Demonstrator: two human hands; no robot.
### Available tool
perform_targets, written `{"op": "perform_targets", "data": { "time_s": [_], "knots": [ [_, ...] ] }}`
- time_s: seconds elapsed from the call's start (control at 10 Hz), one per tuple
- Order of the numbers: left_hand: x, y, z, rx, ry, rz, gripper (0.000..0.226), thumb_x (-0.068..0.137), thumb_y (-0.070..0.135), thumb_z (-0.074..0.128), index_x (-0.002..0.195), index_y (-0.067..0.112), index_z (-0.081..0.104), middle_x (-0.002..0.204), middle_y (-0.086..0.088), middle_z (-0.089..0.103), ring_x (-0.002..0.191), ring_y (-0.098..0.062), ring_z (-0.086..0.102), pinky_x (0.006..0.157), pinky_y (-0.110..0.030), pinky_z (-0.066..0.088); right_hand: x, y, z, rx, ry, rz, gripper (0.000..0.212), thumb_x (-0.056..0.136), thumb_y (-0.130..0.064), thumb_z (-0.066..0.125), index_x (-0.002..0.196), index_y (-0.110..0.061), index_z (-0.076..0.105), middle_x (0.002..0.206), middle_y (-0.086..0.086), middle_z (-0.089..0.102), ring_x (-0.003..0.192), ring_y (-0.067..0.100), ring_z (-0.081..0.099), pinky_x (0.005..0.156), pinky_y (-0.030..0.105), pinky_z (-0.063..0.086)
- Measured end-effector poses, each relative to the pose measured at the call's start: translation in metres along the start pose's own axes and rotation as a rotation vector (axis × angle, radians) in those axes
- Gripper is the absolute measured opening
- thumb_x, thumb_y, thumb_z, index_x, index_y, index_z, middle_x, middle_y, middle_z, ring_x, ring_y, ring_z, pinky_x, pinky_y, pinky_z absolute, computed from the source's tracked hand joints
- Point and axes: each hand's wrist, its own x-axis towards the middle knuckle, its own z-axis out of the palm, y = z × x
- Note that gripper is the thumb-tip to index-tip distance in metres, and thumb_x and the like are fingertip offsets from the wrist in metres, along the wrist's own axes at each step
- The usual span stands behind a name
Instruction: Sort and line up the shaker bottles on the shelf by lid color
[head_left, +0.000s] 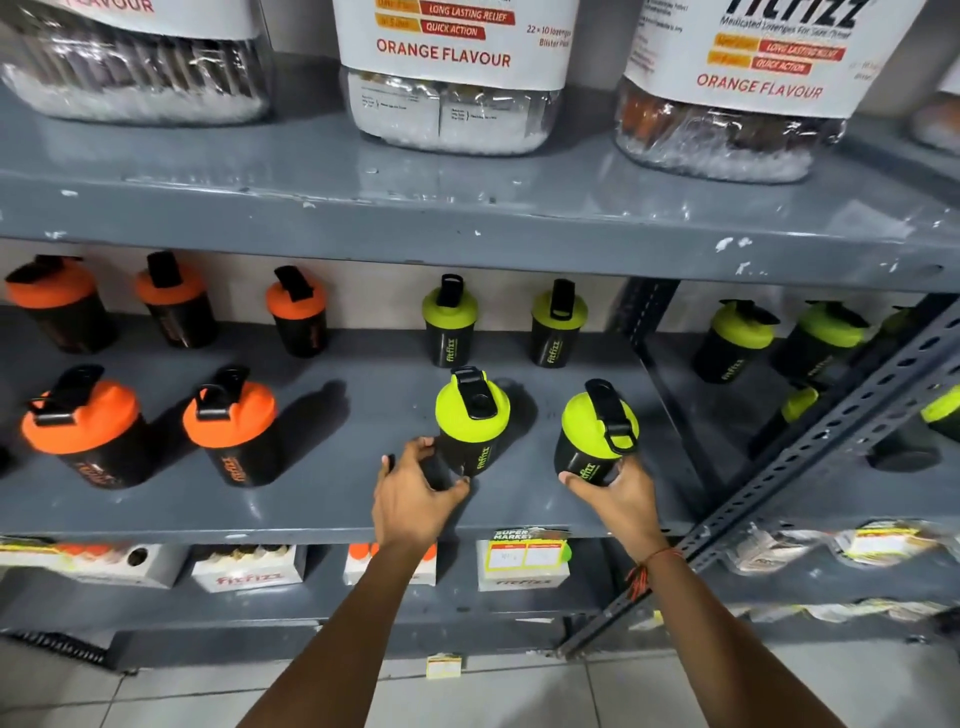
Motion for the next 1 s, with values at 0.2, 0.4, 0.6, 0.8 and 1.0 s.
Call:
{"op": "perform_targets", "data": {
  "time_s": [0.2, 0.4, 0.6, 0.8, 1.0],
  "knots": [
    [0.000, 0.015, 0.003, -0.059, -0.022, -0.005, 0.098, 0.043, 0.070, 0.081, 0.123, 0.028, 0.043, 0.122, 0.003, 0.063, 0.124, -0.030, 0.047, 0.098, -0.048, 0.047, 0.000, 0.001, 0.000, 0.005, -0.010, -0.024, 0.055, 0.063, -0.031, 0.091, 0.108, -0.016, 0.063, 0.099, -0.001, 0.074, 0.092, 0.015, 0.068, 0.084, 0.033, 0.055],
    [0.008, 0.034, 0.021, -0.108, -0.019, -0.026, 0.091, 0.042, 0.070, 0.081, 0.109, 0.022, 0.042, 0.112, -0.007, 0.064, 0.119, -0.037, 0.048, 0.092, -0.052, 0.049, -0.001, 0.000, 0.000, 0.018, -0.004, -0.044, 0.052, 0.064, -0.027, 0.091, 0.107, -0.017, 0.064, 0.099, 0.000, 0.073, 0.093, 0.016, 0.067, 0.087, 0.033, 0.053],
    [0.014, 0.025, 0.012, -0.082, -0.063, -0.004, 0.080, 0.053, 0.053, 0.086, 0.115, 0.019, 0.050, 0.109, -0.010, 0.065, 0.115, -0.035, 0.052, 0.088, -0.044, 0.050, -0.004, -0.004, -0.004, 0.010, -0.005, -0.062, 0.048, 0.064, -0.024, 0.092, 0.102, -0.018, 0.064, 0.098, 0.002, 0.073, 0.091, 0.018, 0.067, 0.086, 0.034, 0.054],
    [0.017, 0.017, 0.001, -0.071, -0.132, -0.002, 0.092, 0.043, 0.066, 0.078, 0.121, 0.024, 0.050, 0.119, -0.007, 0.065, 0.126, -0.035, 0.046, 0.094, -0.048, 0.048, -0.003, -0.004, -0.004, 0.022, -0.013, -0.037, 0.046, 0.063, -0.026, 0.091, 0.100, -0.017, 0.065, 0.095, -0.001, 0.073, 0.089, 0.017, 0.068, 0.087, 0.038, 0.057],
    [0.012, 0.013, -0.001, -0.069, -0.133, 0.045, 0.092, 0.046, 0.058, 0.087, 0.120, 0.023, 0.046, 0.117, -0.002, 0.065, 0.119, -0.030, 0.050, 0.091, -0.043, 0.048, 0.001, 0.005, -0.005, 0.044, -0.060, -0.041, 0.069, 0.053, -0.047, 0.090, 0.112, -0.022, 0.061, 0.106, -0.003, 0.074, 0.099, 0.013, 0.069, 0.091, 0.040, 0.057]
  ]
}}
